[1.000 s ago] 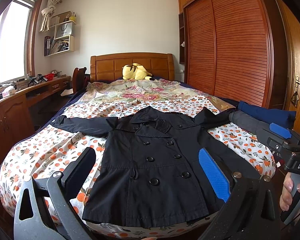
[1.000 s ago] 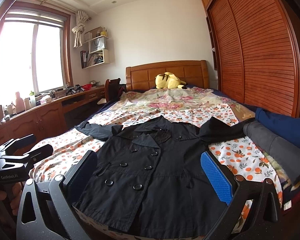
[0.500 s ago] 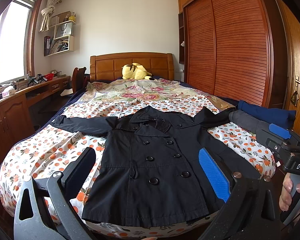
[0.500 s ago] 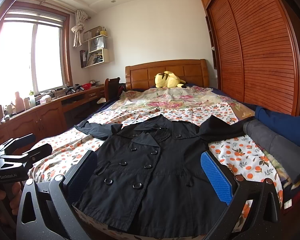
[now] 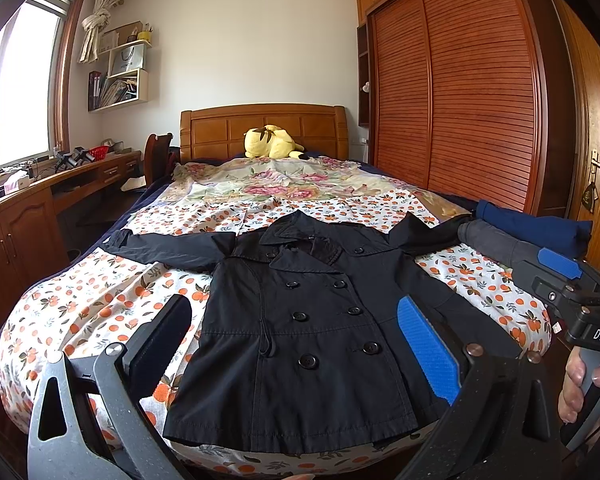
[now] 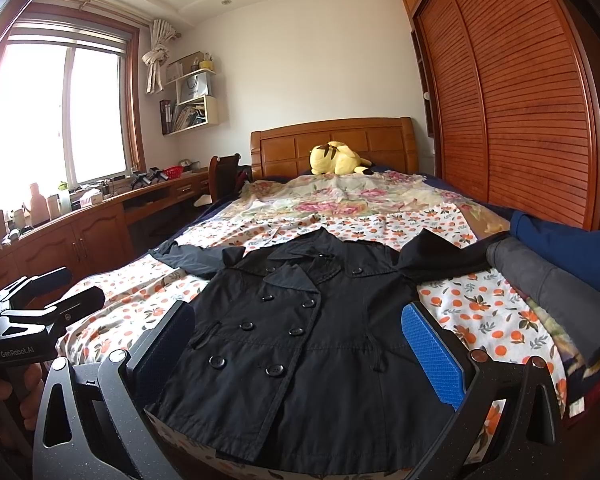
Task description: Fold large clothes
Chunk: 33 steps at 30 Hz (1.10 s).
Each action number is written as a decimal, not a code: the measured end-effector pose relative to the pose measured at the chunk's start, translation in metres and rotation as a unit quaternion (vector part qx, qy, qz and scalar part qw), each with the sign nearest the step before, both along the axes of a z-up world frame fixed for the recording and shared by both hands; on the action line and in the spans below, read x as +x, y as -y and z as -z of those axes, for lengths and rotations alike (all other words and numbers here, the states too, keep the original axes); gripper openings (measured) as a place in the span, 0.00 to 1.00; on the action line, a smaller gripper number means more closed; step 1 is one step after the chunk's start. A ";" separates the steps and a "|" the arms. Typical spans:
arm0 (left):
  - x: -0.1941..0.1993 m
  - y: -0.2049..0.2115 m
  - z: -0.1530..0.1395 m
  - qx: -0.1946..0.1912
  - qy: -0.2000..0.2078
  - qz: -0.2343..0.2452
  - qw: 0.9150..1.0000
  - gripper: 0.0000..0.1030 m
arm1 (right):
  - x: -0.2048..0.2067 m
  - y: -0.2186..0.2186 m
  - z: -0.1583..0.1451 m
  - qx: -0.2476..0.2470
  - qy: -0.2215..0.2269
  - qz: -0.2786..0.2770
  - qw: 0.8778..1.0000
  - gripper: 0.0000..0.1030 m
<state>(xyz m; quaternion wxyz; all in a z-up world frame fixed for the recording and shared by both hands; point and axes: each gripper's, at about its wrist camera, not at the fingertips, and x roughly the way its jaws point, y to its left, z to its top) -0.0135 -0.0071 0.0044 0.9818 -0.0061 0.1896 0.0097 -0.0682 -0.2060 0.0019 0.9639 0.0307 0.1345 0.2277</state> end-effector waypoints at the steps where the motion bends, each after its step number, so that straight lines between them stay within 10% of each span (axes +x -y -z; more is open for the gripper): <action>1: 0.000 0.000 0.000 0.000 0.000 0.000 1.000 1.00 | 0.000 0.000 0.000 0.000 0.000 0.000 1.000 1.00; 33: 0.038 -0.034 0.039 0.000 -0.049 -0.020 0.999 1.00 | 0.047 -0.029 0.023 -0.033 -0.029 -0.026 0.999 1.00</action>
